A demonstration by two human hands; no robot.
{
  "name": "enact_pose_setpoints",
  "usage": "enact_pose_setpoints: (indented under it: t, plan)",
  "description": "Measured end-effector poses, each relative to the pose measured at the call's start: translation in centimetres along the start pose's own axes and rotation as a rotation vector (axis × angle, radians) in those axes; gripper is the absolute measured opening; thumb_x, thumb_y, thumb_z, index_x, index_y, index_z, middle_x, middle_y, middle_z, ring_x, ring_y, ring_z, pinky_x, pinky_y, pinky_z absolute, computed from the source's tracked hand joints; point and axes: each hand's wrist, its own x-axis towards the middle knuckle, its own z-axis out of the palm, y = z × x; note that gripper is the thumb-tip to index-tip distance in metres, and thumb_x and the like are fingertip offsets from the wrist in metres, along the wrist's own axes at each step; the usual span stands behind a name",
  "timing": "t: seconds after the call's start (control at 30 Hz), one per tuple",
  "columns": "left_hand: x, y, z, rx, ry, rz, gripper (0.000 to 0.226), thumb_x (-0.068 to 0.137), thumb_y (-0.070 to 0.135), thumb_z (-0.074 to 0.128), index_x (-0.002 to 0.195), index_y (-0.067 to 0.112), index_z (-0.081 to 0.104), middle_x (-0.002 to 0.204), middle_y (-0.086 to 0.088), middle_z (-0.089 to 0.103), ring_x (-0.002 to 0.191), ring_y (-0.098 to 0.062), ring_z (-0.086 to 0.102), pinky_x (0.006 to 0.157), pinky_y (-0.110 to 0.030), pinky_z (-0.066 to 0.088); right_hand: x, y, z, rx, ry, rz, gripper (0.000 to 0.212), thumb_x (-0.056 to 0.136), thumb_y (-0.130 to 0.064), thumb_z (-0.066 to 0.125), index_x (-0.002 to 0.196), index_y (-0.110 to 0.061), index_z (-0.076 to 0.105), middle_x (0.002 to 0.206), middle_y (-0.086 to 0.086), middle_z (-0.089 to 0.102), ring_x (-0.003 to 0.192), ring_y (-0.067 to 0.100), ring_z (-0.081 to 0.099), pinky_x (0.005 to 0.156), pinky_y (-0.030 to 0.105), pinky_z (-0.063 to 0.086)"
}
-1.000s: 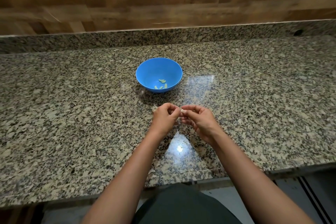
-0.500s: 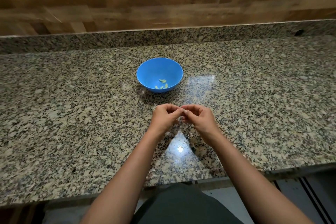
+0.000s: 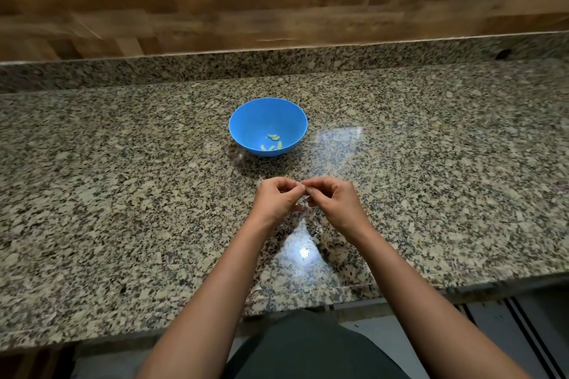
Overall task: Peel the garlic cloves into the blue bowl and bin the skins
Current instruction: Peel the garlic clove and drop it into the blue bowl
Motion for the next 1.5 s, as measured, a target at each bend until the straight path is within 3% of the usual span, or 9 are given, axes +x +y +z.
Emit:
enact_pose_setpoints:
  t: [0.33,0.47,0.6,0.83,1.03,1.2,1.33,1.43,1.5]
  plan:
    - [0.2,-0.2,-0.3,-0.1,-0.025,-0.034,0.01,0.087,0.003,0.062,0.078,0.003,0.065,0.076,-0.006,0.067,0.063,-0.011,0.062,0.064,-0.027,0.057,-0.2,-0.7,-0.4,0.127,-0.055,0.013,0.013,0.087,-0.002,0.061,0.091,-0.012,0.069,0.086,0.012,0.071,0.072,0.017,0.064,0.073,0.028,0.056]
    - [0.3,-0.3,-0.3,-0.138,-0.033,-0.058,0.013,0.087,0.002,0.061,0.074,0.004,0.065,0.074,-0.007,0.066,0.057,-0.013,0.062,0.065,-0.03,0.057,-0.1,-0.8,-0.6,0.272,-0.081,0.067,0.012,0.087,0.003,0.059,0.091,-0.004,0.068,0.08,0.009,0.069,0.067,0.013,0.062,0.065,0.021,0.054]
    - [0.4,-0.1,0.0,-0.108,-0.035,-0.058,0.011,0.088,0.002,0.06,0.077,0.002,0.061,0.073,-0.009,0.064,0.057,-0.012,0.061,0.065,-0.031,0.057,-0.1,-0.5,-0.5,0.361,-0.081,0.131,0.011,0.087,0.003,0.057,0.094,0.001,0.065,0.079,0.012,0.068,0.066,0.016,0.064,0.066,0.025,0.057]
    - [0.4,0.1,0.3,-0.045,0.008,-0.029,0.011,0.09,0.005,0.057,0.079,0.003,0.057,0.07,-0.005,0.055,0.055,-0.009,0.055,0.062,-0.028,0.055,-0.2,-0.9,-0.3,0.715,0.015,0.275,0.009,0.091,0.004,0.049,0.097,0.002,0.055,0.084,0.015,0.063,0.063,0.018,0.06,0.058,0.021,0.055]
    - [0.4,-0.4,-0.4,0.082,0.057,0.023,0.019,0.086,-0.01,0.051,0.082,0.008,0.057,0.079,-0.009,0.061,0.065,-0.017,0.059,0.067,-0.032,0.055,-0.1,-0.9,-0.7,0.737,0.012,0.302,0.01,0.092,0.004,0.048,0.095,0.002,0.058,0.086,0.015,0.063,0.061,0.016,0.061,0.057,0.02,0.054]
    - [0.7,-0.3,-0.2,0.354,0.112,0.118,0.022,0.087,0.012,0.049,0.069,0.016,0.062,0.073,-0.007,0.062,0.067,-0.02,0.055,0.072,-0.048,0.055,-0.2,-1.2,-0.5,0.738,-0.041,0.314,0.015,0.092,0.005,0.047,0.097,0.003,0.06,0.082,0.013,0.062,0.063,0.017,0.059,0.057,0.02,0.055]
    - [0.6,-0.1,0.0,0.199,0.044,0.092,0.004,0.084,0.018,0.068,0.083,0.014,0.066,0.081,-0.006,0.066,0.072,-0.015,0.06,0.069,-0.035,0.055,-0.2,-1.3,-0.4,0.762,-0.048,0.314,0.014,0.089,0.006,0.051,0.098,0.002,0.06,0.081,0.013,0.064,0.063,0.017,0.06,0.058,0.02,0.055]
    - [0.6,-0.1,-0.1,0.061,0.001,0.075,0.003,0.085,0.011,0.067,0.086,0.008,0.067,0.079,-0.006,0.066,0.066,-0.009,0.06,0.057,-0.02,0.05,-0.2,-1.2,-0.4,0.769,-0.026,0.306,0.011,0.086,0.007,0.054,0.095,0.001,0.059,0.076,0.012,0.065,0.059,0.015,0.06,0.058,0.02,0.055]
    - [0.7,-0.1,0.0,-0.019,-0.017,0.038,0.003,0.086,0.008,0.065,0.086,0.005,0.066,0.078,-0.005,0.065,0.059,-0.005,0.059,0.052,-0.018,0.048,-0.1,-1.1,-0.5,0.739,-0.025,0.279,0.009,0.085,0.007,0.055,0.092,0.002,0.06,0.076,0.011,0.065,0.059,0.014,0.061,0.059,0.02,0.055]
